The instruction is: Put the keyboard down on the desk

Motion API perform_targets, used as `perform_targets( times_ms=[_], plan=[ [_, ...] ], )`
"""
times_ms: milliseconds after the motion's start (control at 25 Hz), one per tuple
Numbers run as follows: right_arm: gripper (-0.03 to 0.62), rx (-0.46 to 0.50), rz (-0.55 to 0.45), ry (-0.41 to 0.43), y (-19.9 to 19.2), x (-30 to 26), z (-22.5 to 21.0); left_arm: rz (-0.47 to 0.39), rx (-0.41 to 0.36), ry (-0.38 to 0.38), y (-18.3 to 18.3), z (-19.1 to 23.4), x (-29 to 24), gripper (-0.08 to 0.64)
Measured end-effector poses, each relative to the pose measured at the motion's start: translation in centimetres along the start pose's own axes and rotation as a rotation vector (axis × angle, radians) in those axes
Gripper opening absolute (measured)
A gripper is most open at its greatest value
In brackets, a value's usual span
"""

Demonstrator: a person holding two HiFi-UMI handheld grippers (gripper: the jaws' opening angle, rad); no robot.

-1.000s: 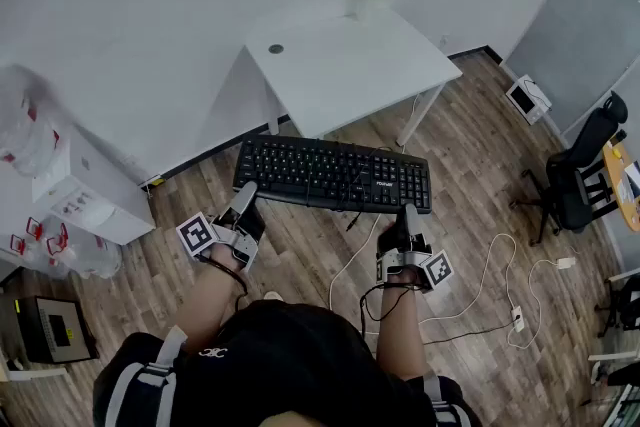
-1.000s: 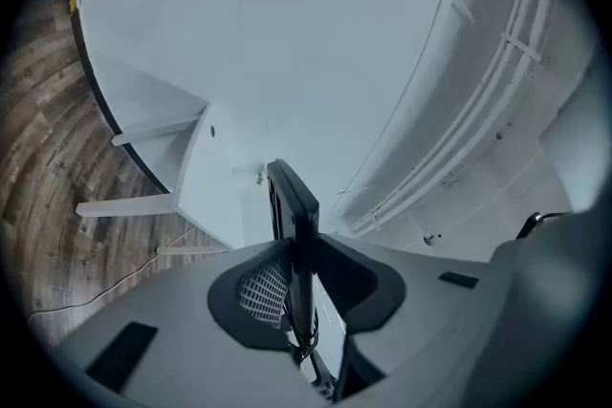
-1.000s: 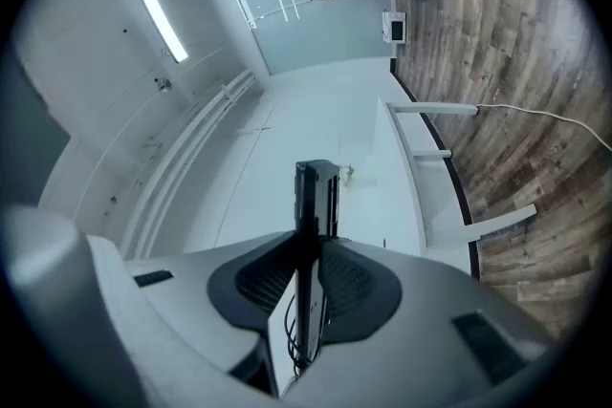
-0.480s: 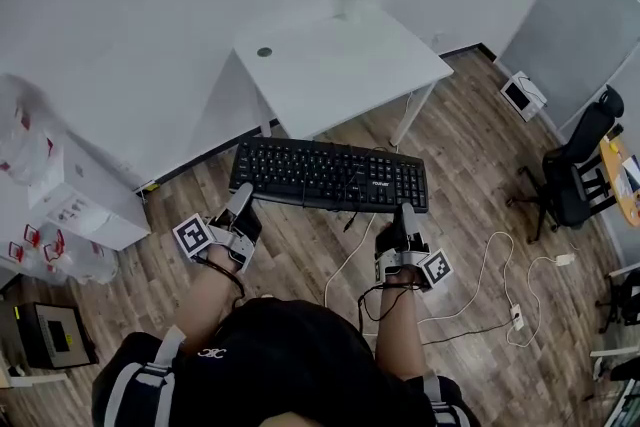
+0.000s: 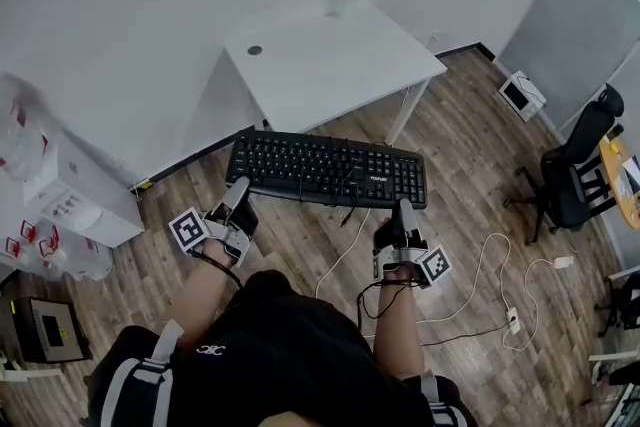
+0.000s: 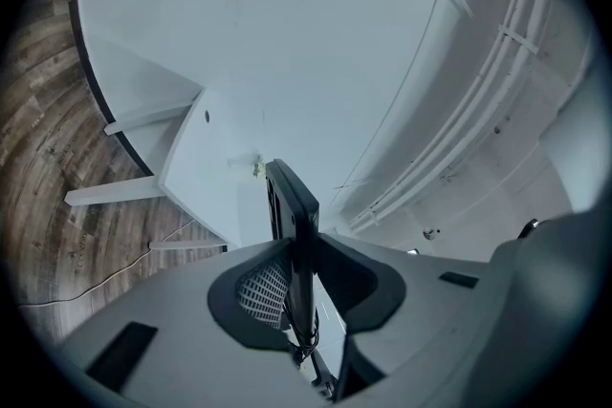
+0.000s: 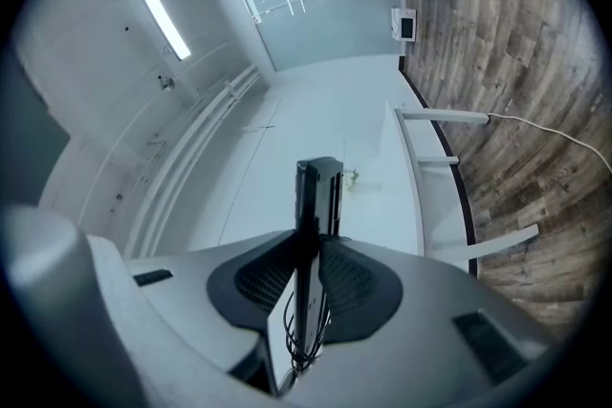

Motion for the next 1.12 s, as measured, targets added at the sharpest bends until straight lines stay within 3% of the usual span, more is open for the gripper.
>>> perform_targets(
  times_ms=[440, 720, 920, 1120],
  plan=[
    [0.083, -0.010, 0.010, 0.012, 3.6, -2.1, -1.4, -0.003, -0.009, -0.007, -1.3, 1.7, -3.6, 0.087],
    [0.083, 0.026, 0.048, 0.009, 7.1, -8.1, -2.4, -0.031, 0.005, -0.028, -0.2, 4.8, -9.4, 0.087],
    [0.083, 0.035, 0.049, -0.002, 11.7, -15.0, -2.7, -0.033, 0.028, -0.029, 1.3, 7.6, -17.4, 0.087],
    [0.083, 0.054, 0.063, -0.014, 11.9, -15.4, -3.1, -0.046, 0.040, -0.040, 1.3, 8.9, -17.8, 0.089]
  ],
)
Point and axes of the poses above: the fingertips, and each gripper's own axes: x backward along the fingers, z to its left, y out of its top, the point moved 6 cm from there along x, backward along the fingers, and after that the axes turned 14 degrees about -x, right-handed, at the moved point
